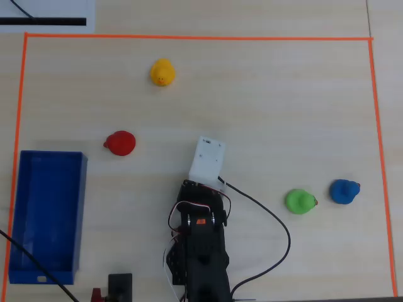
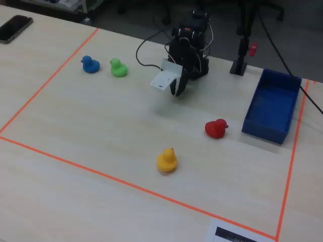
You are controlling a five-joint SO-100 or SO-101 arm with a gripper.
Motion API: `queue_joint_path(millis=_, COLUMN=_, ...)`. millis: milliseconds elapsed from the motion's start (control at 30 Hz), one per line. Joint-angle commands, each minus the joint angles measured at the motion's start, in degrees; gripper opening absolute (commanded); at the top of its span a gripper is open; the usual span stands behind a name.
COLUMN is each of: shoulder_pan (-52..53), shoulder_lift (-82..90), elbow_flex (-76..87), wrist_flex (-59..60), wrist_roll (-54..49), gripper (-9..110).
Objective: Grasp green duck and put it into box.
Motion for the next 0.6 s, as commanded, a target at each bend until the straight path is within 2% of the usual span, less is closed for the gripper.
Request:
queue_joint_path(millis=0, shoulder_pan=-0.53, shoulder_lift=0.0, elbow_flex=0.44, wrist_flex=0.53, wrist_roll=1.14, gripper=0)
queue_joint_path(millis=467, shoulder_pan=-0.62, shoulder_lift=0.0, elbow_flex=0.44, wrist_flex=0.26, wrist_roll=1.76, gripper=0)
queue_joint_path(millis=567, shoulder_pan=4.92, shoulder_lift=-1.23, elbow_flex=-3.87, wrist_flex=-2.55, wrist_roll=0.62, gripper=5)
